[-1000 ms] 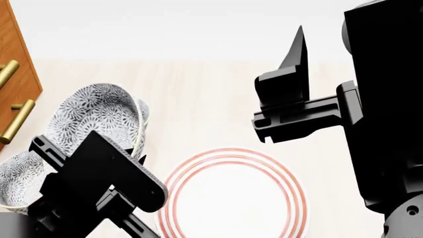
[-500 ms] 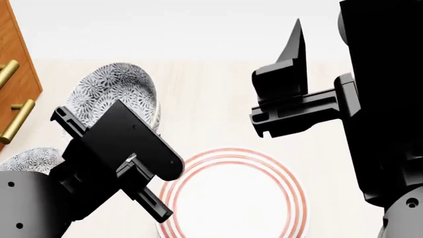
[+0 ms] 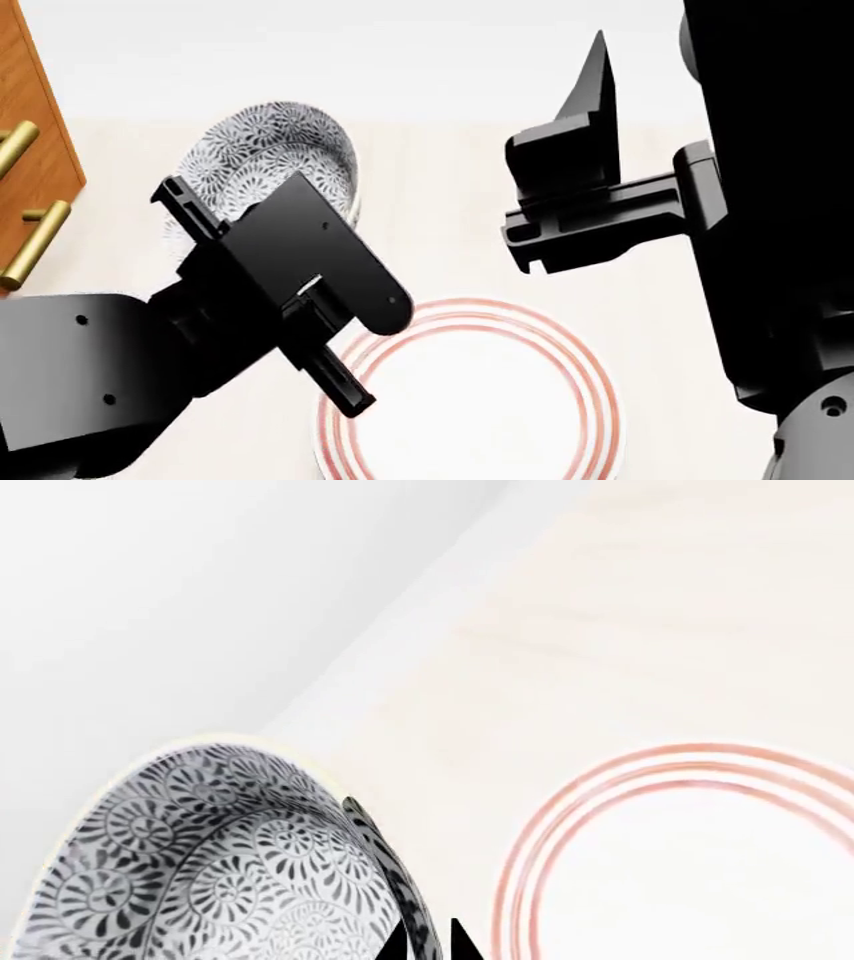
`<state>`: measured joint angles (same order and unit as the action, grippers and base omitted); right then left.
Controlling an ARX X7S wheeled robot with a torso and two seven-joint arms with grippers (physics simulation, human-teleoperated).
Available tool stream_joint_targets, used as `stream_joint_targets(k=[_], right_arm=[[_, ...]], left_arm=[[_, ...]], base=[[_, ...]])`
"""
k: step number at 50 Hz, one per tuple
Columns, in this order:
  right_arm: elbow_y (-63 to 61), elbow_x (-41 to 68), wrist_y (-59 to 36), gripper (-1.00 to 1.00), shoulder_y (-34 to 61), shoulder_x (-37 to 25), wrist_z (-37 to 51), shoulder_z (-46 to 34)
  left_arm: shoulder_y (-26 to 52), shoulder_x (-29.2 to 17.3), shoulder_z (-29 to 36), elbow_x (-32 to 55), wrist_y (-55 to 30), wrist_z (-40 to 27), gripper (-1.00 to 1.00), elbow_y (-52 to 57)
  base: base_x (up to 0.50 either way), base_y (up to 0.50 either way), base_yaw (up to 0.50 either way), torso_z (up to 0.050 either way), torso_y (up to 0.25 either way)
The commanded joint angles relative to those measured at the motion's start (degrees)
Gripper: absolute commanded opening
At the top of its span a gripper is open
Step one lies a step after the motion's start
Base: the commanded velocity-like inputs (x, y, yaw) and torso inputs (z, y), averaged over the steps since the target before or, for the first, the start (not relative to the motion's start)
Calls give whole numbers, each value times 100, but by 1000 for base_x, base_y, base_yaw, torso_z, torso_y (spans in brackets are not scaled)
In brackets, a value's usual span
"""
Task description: Put the bowl at the front on the plate.
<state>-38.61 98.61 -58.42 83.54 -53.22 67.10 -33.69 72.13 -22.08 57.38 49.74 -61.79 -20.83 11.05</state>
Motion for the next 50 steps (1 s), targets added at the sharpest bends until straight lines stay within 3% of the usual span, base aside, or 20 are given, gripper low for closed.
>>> stream_joint_targets(k=[1, 27, 50], right_arm=[[0, 89, -26, 100, 95, 8, 50, -18], [231, 116, -202, 100, 526, 192, -69, -102], [641, -256, -438, 100, 905, 549, -542, -285]], left_arm=[[332, 223, 296, -426, 201, 372, -100, -536], [568, 999, 794, -972, 924, 1170, -100, -2237], [497, 1607, 1055, -1275, 1399, 1418, -100, -3373]], base=[[0, 0, 0, 0, 10], [0, 0, 0, 0, 0], [0, 0, 0, 0, 0]])
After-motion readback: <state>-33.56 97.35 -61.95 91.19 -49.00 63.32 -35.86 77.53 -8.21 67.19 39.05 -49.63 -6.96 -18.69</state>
